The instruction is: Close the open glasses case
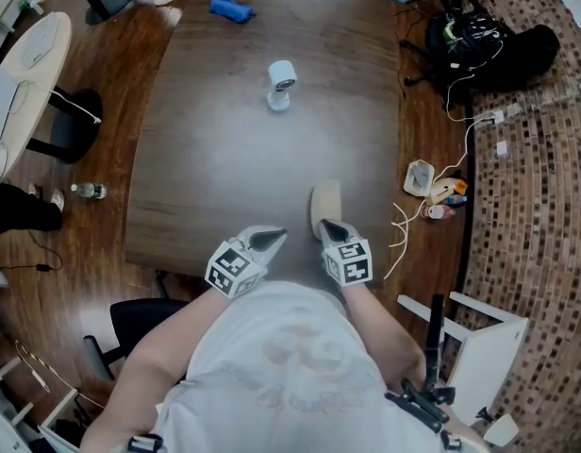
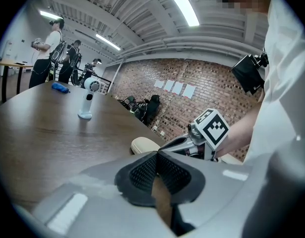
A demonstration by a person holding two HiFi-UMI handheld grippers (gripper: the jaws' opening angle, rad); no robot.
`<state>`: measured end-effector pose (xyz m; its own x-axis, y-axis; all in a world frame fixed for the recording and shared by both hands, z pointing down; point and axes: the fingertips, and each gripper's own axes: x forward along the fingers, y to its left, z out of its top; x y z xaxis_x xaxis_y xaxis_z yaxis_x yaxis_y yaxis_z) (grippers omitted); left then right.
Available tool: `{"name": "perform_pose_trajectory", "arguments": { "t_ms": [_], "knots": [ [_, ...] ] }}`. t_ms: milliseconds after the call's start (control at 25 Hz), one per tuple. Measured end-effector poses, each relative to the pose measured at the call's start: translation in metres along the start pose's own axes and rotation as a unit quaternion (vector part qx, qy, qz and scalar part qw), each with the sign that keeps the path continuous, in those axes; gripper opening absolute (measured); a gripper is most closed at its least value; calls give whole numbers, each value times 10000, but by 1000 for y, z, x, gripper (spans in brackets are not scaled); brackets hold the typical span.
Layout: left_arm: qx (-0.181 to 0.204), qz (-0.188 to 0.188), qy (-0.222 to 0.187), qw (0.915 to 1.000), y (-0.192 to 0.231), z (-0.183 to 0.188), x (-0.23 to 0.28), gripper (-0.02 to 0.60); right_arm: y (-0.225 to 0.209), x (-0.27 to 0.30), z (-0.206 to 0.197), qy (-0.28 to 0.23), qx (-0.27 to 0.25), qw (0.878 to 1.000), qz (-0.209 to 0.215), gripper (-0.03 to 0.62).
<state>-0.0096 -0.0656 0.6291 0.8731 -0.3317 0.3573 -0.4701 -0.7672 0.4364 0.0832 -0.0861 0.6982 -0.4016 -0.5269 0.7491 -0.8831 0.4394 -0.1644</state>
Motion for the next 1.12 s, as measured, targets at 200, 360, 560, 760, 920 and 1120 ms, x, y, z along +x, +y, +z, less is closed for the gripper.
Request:
{"name": "perform_pose_trajectory", "arguments": {
  "t_ms": [200,360,560,760,920,1120],
  "knots": [
    [-38,195,-156,9997,22,1,-24,6,20,20,19,27,-183,9998,59,8],
    [9,-8,-10,10000,32,1,-20,6,14,22,22,34,52,10000,-78,8],
    [115,3,63,9999,19,-3,-18,6,11,15,16,-124,251,9996,35,8],
    [246,-23,89,9997,7,-2,-15,6,6,11,15,-294,188,9994,52,8],
    [276,-38,135,9995,-14,-10,-7,6,-4,-2,-1,-309,263,9991,99,8],
    [258,-20,181,9995,-15,-11,-19,6,1,1,-14,-104,511,9983,243,8]
  ]
}}
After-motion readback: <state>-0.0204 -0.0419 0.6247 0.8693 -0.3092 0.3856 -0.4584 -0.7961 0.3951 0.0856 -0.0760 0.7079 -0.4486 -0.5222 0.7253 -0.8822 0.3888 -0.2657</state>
